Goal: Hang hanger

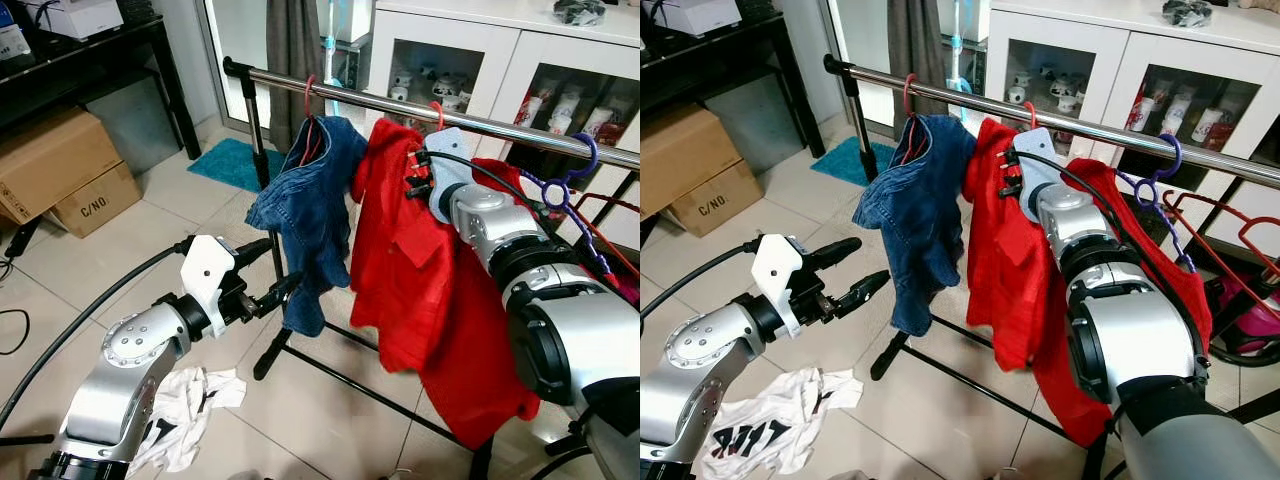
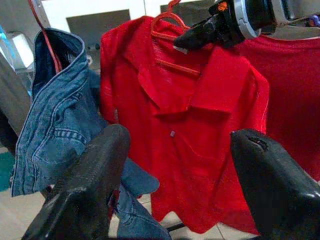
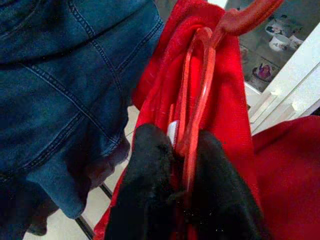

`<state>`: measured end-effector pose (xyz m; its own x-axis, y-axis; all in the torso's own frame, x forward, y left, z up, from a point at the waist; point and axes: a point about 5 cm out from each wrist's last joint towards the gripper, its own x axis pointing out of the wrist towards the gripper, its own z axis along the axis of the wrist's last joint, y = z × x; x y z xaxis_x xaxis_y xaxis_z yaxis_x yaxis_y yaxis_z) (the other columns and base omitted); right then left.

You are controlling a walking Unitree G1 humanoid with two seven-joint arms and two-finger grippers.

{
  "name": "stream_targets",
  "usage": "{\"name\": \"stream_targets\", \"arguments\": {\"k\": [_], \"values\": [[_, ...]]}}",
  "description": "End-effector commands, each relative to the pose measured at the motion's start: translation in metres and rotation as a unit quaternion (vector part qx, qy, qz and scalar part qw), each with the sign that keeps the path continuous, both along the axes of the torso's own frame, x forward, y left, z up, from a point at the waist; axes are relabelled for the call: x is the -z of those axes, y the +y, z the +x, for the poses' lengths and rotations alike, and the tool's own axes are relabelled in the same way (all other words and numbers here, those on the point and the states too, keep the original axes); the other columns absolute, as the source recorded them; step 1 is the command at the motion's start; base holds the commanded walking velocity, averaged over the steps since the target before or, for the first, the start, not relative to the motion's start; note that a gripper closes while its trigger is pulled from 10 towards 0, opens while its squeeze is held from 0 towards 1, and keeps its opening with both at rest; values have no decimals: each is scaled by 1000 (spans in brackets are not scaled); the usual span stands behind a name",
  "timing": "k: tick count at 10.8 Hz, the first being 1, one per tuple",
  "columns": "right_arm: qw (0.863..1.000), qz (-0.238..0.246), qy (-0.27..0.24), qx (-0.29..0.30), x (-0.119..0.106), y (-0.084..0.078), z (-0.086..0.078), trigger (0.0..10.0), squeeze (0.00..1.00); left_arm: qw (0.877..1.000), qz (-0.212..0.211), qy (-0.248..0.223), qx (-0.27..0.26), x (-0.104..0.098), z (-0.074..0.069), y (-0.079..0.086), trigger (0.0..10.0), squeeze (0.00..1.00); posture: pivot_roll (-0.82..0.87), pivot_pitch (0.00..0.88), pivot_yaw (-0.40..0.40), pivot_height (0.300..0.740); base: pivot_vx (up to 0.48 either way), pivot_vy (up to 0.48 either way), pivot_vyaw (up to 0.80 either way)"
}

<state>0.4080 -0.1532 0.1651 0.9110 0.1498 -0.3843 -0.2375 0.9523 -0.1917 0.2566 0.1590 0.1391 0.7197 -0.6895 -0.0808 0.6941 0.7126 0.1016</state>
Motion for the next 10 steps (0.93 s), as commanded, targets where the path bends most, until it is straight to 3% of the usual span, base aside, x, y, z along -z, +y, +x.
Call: {"name": "stream_targets", "arguments": {"k": [1, 5, 9, 10], "values": [[1000, -5, -9, -4, -7, 5, 3, 1961, 0, 1000, 10, 0, 3, 1, 2, 2, 10000, 0, -22, 0, 26, 740, 0, 0, 0], [1000, 0, -15, 2, -10, 7, 4, 0, 0, 1000, 12, -3, 0, 0, 3, 3, 10000, 0, -19, 0, 19, 740, 0, 0, 0], [999, 12, -34, -11, -17, 9, 6, 0, 0, 1000, 10, -4, -15, 1, 3, 3, 10000, 0, -10, 0, 8, 740, 0, 0, 0], [997, 45, -64, -16, -25, 4, 7, 0, 0, 998, 11, 3, -58, 6, 6, 4, 10000, 0, -8, 0, 6, 740, 0, 0, 0]]}}
